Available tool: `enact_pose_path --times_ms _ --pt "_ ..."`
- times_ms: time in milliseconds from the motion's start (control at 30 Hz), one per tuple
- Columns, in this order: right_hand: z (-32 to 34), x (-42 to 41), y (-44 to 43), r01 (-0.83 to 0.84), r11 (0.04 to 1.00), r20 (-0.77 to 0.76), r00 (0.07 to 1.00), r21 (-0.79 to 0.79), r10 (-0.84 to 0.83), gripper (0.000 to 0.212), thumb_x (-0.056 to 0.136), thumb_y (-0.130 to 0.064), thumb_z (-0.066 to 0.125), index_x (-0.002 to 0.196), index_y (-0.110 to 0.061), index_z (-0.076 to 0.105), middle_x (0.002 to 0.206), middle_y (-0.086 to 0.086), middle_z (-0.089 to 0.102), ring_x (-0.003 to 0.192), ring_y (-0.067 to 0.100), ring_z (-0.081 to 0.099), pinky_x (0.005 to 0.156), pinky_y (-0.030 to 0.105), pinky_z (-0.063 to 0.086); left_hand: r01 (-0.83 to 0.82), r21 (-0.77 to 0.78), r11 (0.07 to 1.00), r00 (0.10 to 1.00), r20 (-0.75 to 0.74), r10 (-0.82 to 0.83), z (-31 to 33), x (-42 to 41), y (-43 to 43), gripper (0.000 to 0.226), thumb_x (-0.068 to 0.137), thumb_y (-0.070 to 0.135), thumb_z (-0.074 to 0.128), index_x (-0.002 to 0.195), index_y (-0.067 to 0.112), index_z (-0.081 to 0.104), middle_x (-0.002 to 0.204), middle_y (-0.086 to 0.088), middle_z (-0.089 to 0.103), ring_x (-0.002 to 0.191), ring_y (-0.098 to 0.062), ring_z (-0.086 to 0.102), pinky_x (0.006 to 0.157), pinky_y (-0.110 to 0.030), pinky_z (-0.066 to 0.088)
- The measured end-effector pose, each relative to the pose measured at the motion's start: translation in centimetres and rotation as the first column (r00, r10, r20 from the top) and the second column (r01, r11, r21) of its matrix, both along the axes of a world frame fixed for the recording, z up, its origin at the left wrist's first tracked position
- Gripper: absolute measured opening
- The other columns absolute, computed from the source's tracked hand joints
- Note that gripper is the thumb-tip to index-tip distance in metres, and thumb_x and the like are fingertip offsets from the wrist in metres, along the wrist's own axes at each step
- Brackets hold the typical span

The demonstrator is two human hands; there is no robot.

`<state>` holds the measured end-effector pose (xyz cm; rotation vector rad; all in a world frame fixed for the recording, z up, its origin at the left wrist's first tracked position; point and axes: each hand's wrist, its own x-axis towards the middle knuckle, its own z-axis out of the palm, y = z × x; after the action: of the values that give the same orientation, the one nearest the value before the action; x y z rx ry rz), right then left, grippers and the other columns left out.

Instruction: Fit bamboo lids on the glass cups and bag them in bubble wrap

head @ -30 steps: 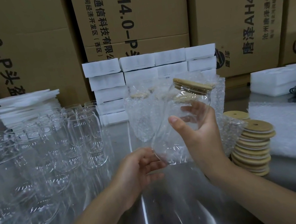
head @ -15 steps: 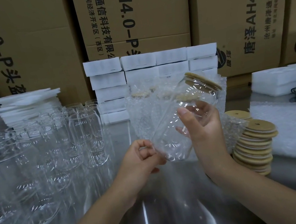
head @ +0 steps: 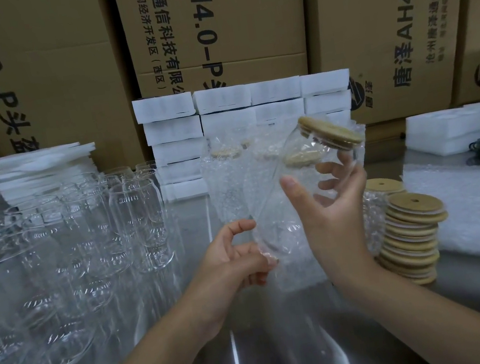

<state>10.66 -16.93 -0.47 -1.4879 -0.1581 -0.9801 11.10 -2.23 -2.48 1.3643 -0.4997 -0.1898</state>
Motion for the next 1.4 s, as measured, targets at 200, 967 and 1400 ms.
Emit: enact_pose_path --times_ms 200,967,1400 --pt "-0.7 -0.2 0.6 0.004 0.992 0.006 1.000 -0.124 -0.003 0.093 0.058 -0.066 0.066 0.135 -0.030 0.028 0.126 -0.010 0.039 0.115 0.010 0.041 0.092 0.007 0.033 0.083 -0.062 0.995 0.997 0.002 -0.083 0.3 -0.2 0.5 0.082 0.049 0.013 0.075 0.127 0.020 0.052 0.057 -0.001 0.053 0.049 -0.010 0.049 0.052 -0.021 0.045" --pt "-0.4 0.2 0.6 -0.211 0.977 -0.122 0.970 0.024 0.212 0.079 0.069 -0.074 0.054 0.132 -0.035 0.026 0.122 -0.017 0.048 0.109 -0.007 0.049 0.080 0.015 0.045 -0.328 0.381 0.864 0.925 0.317 0.212 -1.4 0.9 0.1 0.145 0.043 0.051 0.093 0.147 0.051 -0.008 0.142 0.022 0.030 0.134 0.004 0.026 0.107 -0.021 0.026" --pt "0.3 0.0 0.1 -0.209 0.978 0.001 0.978 0.021 0.209 0.082 0.068 -0.062 0.061 0.134 -0.023 0.033 0.127 -0.007 0.050 0.117 0.013 0.053 0.091 0.033 0.053 -0.353 0.204 0.913 0.893 0.363 0.264 -1.1 0.9 0.5 0.114 0.036 0.065 0.088 0.119 0.080 0.011 0.121 0.013 0.066 0.119 -0.012 0.060 0.105 -0.042 0.046"
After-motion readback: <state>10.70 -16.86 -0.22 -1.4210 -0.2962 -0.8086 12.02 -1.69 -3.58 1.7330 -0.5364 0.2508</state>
